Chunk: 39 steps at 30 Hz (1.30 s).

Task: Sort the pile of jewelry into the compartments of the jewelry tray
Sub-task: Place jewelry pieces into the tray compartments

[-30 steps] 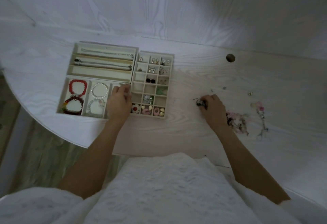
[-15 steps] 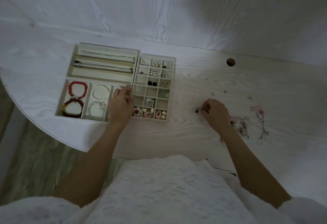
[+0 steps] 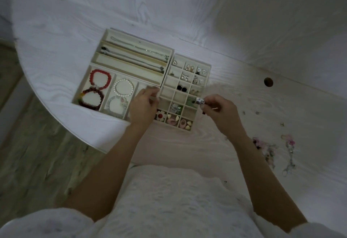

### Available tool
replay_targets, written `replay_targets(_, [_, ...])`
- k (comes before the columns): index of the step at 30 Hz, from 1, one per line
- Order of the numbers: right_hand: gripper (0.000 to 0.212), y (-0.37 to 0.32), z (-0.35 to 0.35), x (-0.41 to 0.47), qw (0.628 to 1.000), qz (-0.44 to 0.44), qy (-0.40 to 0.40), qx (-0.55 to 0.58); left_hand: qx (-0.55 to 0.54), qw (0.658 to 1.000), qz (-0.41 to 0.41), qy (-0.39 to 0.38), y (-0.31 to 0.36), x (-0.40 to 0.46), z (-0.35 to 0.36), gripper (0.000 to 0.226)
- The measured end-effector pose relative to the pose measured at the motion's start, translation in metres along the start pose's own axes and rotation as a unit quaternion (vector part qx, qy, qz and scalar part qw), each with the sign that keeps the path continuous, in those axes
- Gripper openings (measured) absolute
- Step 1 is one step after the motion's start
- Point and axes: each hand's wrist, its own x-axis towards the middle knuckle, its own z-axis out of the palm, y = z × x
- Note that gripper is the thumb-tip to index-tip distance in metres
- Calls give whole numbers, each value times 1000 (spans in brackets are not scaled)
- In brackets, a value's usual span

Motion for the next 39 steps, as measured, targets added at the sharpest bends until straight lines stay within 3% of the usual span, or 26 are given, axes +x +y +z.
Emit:
replay_targets(4, [9, -13, 35, 22, 999, -40, -26, -4, -22, 1000, 0, 13, -2, 0, -2, 27])
replay_targets(9, [12, -25, 69, 36, 997, 0, -64, 34, -63, 998, -6, -5, -5, 1, -9, 29])
replay_targets(14, [18, -20, 88, 39, 994, -26, -83, -66, -78, 993, 14, -90, -11, 2, -23, 44])
replay_targets(20, [13, -10, 83, 32, 981, -90, -34, -169, -61, 994, 53, -68, -11, -7, -25, 38])
replay_targets(26, [7, -3, 101, 31, 931, -188, -7, -312, 117, 972, 204, -6, -12, -5, -22, 12])
replay_targets(29, [5, 2, 107, 31, 920, -203, -4, -336, 216, 940, 262, -42, -12, -3, -23, 28])
replay_targets(33, [11, 6, 101, 30, 915, -191, -3, -354, 285, 911, 284, -91, -11, -7, -27, 38])
replay_targets(39, [17, -3, 114, 28, 915, -118, 4, -386, 240, 939, 230, -83, -7, -16, -31, 32])
